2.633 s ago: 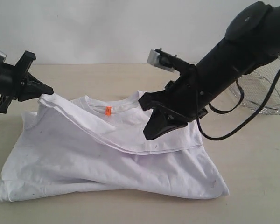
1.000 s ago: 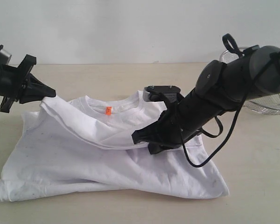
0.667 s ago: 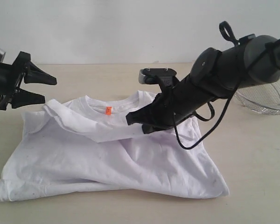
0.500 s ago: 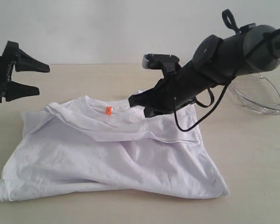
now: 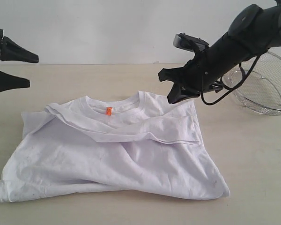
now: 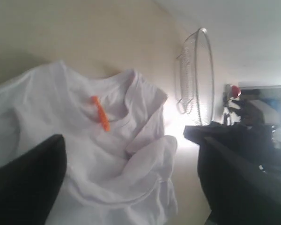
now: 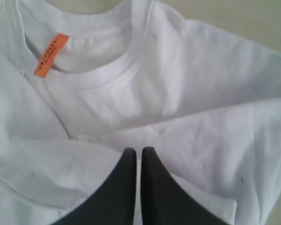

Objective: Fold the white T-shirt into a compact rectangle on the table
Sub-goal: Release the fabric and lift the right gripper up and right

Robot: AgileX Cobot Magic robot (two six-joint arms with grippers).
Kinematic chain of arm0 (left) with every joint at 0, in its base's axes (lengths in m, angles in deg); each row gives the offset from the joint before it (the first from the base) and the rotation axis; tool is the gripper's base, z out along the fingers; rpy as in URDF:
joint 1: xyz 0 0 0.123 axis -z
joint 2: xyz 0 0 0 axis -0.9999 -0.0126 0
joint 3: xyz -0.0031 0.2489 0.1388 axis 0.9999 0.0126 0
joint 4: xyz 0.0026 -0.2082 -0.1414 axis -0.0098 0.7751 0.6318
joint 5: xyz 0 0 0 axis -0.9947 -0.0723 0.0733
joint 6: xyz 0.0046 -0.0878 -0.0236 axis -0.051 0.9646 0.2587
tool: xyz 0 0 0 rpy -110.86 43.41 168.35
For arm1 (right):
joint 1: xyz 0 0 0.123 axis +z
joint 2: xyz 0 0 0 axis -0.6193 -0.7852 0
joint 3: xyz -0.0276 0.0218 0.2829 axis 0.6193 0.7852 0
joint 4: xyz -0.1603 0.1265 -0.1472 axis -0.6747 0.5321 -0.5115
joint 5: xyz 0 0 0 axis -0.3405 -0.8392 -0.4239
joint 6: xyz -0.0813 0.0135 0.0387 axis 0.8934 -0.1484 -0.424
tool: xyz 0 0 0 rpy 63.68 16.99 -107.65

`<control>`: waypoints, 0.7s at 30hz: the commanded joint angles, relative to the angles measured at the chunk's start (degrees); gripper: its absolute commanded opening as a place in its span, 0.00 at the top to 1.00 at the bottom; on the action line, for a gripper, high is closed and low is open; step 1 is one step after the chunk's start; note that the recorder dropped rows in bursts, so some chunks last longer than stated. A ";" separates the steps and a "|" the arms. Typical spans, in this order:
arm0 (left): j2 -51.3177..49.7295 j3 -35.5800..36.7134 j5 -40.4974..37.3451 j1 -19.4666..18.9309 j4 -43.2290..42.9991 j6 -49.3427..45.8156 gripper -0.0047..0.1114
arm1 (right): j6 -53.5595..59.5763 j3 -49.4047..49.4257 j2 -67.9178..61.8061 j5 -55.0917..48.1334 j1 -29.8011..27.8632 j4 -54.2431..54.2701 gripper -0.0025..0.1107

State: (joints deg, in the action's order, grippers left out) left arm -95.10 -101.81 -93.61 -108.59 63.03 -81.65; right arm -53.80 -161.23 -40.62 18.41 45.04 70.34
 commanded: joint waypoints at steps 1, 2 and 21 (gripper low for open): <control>1.36 -0.34 -0.63 0.80 -7.56 4.48 0.34 | -1.79 -0.32 0.78 -4.92 -1.58 -2.95 0.97; 1.52 -0.34 -0.63 1.15 -7.70 4.53 0.34 | -1.77 -0.32 0.78 -5.18 -1.63 -3.06 0.95; 8.82 3.59 -0.63 3.23 -12.95 7.31 0.34 | 0.62 7.08 -0.02 -10.83 -6.20 -5.58 0.68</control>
State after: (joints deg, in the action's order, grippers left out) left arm -87.04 -98.79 -93.97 -105.72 50.40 -74.84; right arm -55.86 -155.95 -40.62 6.22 39.33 63.03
